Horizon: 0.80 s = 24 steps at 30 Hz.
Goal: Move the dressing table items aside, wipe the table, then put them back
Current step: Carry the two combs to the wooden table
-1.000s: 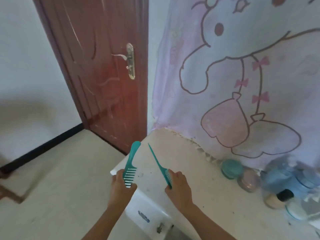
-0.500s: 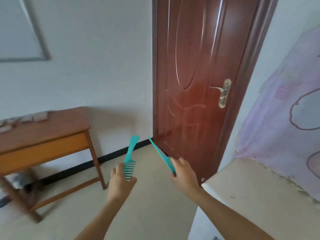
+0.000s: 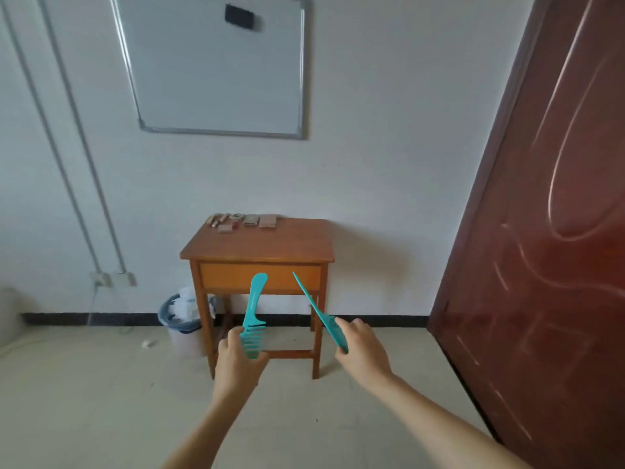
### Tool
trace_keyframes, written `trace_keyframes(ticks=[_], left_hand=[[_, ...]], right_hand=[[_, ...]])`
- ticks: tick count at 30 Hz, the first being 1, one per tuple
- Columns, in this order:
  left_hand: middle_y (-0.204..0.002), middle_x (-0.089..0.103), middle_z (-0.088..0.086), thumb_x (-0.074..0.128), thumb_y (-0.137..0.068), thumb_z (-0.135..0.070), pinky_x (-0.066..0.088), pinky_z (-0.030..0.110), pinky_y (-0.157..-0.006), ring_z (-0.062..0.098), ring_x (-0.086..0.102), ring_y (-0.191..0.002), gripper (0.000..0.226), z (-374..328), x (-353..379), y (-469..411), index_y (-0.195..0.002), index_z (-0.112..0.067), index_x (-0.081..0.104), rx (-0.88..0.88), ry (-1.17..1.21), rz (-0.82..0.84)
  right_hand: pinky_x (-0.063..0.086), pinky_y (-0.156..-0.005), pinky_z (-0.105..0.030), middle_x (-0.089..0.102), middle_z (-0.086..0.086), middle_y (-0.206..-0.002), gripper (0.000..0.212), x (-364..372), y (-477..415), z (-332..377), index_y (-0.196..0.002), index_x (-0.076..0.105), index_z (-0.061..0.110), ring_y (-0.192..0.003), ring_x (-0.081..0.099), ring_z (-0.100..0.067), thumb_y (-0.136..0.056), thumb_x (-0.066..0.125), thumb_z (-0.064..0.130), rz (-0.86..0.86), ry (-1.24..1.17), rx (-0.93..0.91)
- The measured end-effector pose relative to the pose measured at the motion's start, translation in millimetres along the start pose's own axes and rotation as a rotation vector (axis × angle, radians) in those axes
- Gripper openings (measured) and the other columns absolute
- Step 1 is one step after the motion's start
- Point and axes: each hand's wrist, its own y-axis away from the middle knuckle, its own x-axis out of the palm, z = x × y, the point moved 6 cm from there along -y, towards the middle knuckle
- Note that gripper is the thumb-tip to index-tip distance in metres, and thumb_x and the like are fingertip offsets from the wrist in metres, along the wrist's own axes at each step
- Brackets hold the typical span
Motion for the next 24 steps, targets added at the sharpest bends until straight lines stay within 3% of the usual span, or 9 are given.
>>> trace_keyframes(ticks=[2,5,9,12,15,24], left_hand=[[-0.118,0.044,0.012,0.066,-0.080,-0.009,0.048,0.021,-0.054,0.019,0.052,-0.087,0.057,1,-10,-21,-0.130,-0.009,0.038,-0.001,-0.008,-0.031],[-0.123,0.046,0.014,0.065,-0.082,-0.010,0.055,0.034,-0.078,0.023,0.055,-0.099,0.059,-7,-17,-58,-0.132,-0.009,0.035,-0.010,-0.032,-0.081],[-0.124,0.049,0.012,0.065,-0.082,-0.014,0.053,0.033,-0.085,0.022,0.055,-0.104,0.057,-29,-6,-114,-0.131,-0.012,0.036,0.010,-0.061,-0.112],[-0.123,0.050,0.011,0.064,-0.083,-0.016,0.051,0.028,-0.080,0.016,0.053,-0.095,0.056,-47,6,-156,-0.130,-0.013,0.036,0.020,-0.097,-0.131],[-0.120,0.049,0.009,0.064,-0.084,-0.018,0.049,0.022,-0.070,0.011,0.048,-0.090,0.055,-54,15,-193,-0.130,-0.015,0.036,-0.003,-0.114,-0.167],[-0.126,0.047,0.009,0.064,-0.084,-0.022,0.046,0.015,-0.065,0.013,0.051,-0.098,0.060,-5,39,-277,-0.134,-0.017,0.031,-0.126,-0.169,-0.093]], right_hand=[[0.045,-0.084,-0.021,0.046,-0.002,-0.128,0.056,7,-27,11,-0.141,0.030,0.023,-0.120,0.043,-0.014,-0.091,0.054,0.018,0.000,-0.035,-0.039],[0.046,-0.087,-0.020,0.046,-0.001,-0.129,0.057,13,-70,21,-0.142,0.030,0.022,-0.121,0.043,-0.014,-0.090,0.055,0.017,-0.019,-0.081,-0.098],[0.048,-0.087,-0.022,0.048,-0.002,-0.126,0.058,13,-135,20,-0.140,0.033,0.019,-0.114,0.048,-0.015,-0.089,0.058,0.017,-0.029,-0.116,-0.161],[0.049,-0.087,-0.025,0.047,-0.003,-0.126,0.057,11,-187,18,-0.140,0.034,0.018,-0.113,0.049,-0.017,-0.088,0.058,0.019,-0.010,-0.113,-0.189],[0.045,-0.082,-0.019,0.048,-0.003,-0.124,0.056,16,-235,17,-0.140,0.035,0.018,-0.111,0.049,-0.015,-0.088,0.058,0.019,0.018,-0.119,-0.215],[0.050,-0.088,-0.028,0.049,-0.005,-0.125,0.053,86,-333,33,-0.135,0.040,0.017,-0.110,0.054,-0.019,-0.087,0.061,0.020,0.214,-0.167,-0.174]])
